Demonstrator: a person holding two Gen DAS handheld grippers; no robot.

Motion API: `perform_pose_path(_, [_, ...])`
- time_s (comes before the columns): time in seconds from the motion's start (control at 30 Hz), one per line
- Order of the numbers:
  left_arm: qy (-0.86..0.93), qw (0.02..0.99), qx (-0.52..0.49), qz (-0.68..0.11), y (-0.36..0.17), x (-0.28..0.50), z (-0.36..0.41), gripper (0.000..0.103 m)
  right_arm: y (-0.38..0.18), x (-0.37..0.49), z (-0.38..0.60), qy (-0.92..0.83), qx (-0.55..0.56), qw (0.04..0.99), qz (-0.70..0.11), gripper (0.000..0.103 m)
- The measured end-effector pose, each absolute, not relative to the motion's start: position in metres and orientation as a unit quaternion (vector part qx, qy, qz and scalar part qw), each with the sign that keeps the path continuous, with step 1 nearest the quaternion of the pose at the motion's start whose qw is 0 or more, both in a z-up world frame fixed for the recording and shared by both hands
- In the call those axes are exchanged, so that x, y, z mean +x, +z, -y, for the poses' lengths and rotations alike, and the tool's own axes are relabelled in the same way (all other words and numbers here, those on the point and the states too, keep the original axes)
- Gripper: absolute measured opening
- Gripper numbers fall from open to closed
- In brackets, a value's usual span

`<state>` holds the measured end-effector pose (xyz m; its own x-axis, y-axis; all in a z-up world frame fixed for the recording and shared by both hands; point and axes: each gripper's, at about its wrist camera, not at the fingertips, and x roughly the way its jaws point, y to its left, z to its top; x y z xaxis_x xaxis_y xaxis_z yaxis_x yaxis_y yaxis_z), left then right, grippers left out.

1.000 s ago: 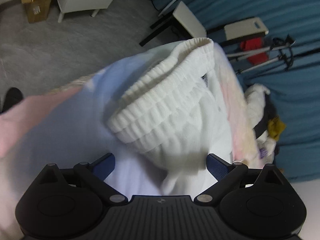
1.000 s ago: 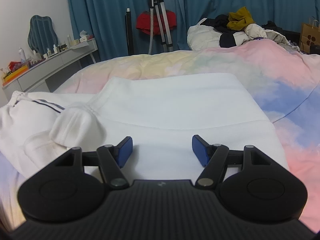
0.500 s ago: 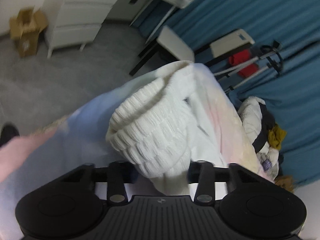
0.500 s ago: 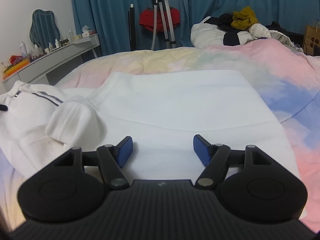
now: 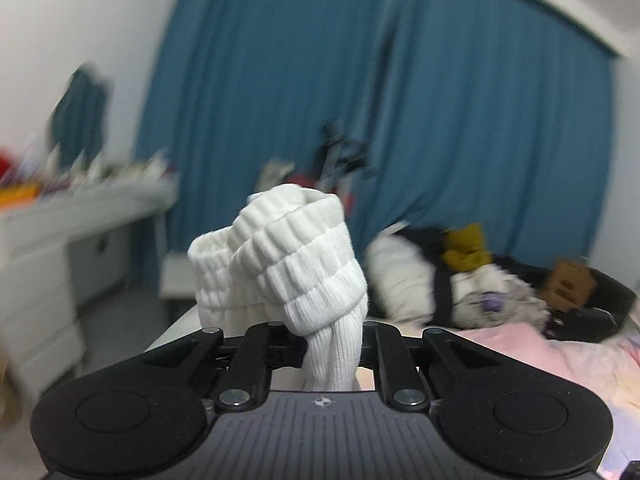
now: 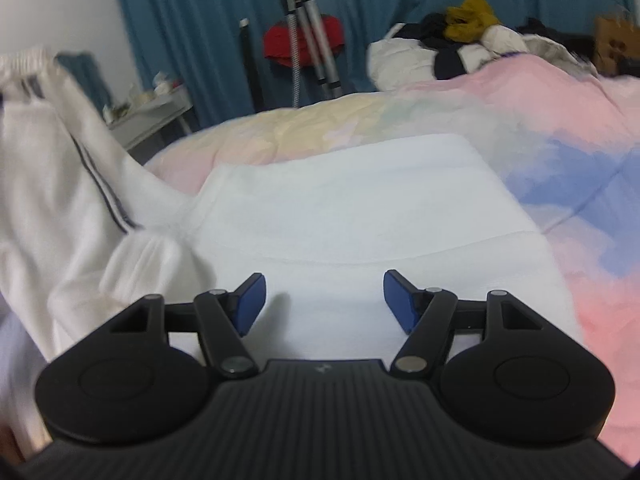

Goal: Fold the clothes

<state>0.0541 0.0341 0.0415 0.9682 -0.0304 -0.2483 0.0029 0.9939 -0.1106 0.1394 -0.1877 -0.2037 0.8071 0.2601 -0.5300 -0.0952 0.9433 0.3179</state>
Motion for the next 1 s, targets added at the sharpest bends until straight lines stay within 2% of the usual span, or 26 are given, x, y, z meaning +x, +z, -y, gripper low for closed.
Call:
perform_pose_path(0.1, [-0.056,0.993,-0.021,-0.097,0.042,0.064,0.047,0.014,-0.196,0.137,0.213,0.067,0.193,0.936,-0.288,0.067])
perform_pose_path(0.2, [-0.1,0.99,0.009,-0.095,0.019,0.077,0.125,0.014,-0.189,0.13,0.253,0.022,0.253,0.929,-0.268,0.068])
perform_pose_path(0.3, [-0.137,0.983,0.037,-0.119,-0.022,0.082,0.191,0.014,-0.185,0.119,0.298,-0.033,0.308,0.919,-0.243,0.07])
perform_pose_path(0.4, [-0.167,0.966,0.088,-0.175,-0.084,0.088,0.252,0.014,-0.191,0.11,0.341,-0.073,0.371,0.899,-0.221,0.07])
perform_pose_path(0.47, [-0.175,0.955,0.122,-0.205,-0.12,0.089,0.279,0.015,-0.198,0.105,0.361,-0.086,0.403,0.885,-0.216,0.07])
perform_pose_path(0.53, [-0.177,0.952,0.155,-0.195,-0.142,0.081,0.291,0.016,-0.206,0.105,0.37,-0.083,0.422,0.875,-0.222,0.07])
perform_pose_path(0.63, [-0.185,0.948,0.187,-0.18,-0.147,0.067,0.299,0.017,-0.213,0.11,0.373,-0.049,0.443,0.864,-0.234,0.07])
perform_pose_path(0.73, [-0.207,0.937,0.204,-0.193,-0.144,0.063,0.29,0.026,-0.214,0.122,0.369,-0.01,0.443,0.861,-0.248,0.07])
perform_pose_path(0.9, [-0.238,0.908,0.261,-0.226,-0.147,0.059,0.243,0.066,-0.214,0.131,0.363,0.024,0.444,0.856,-0.262,0.07])
perform_pose_path(1.0, [-0.251,0.888,0.297,-0.243,-0.147,0.045,0.215,0.074,-0.212,0.13,0.362,0.031,0.451,0.852,-0.262,0.07])
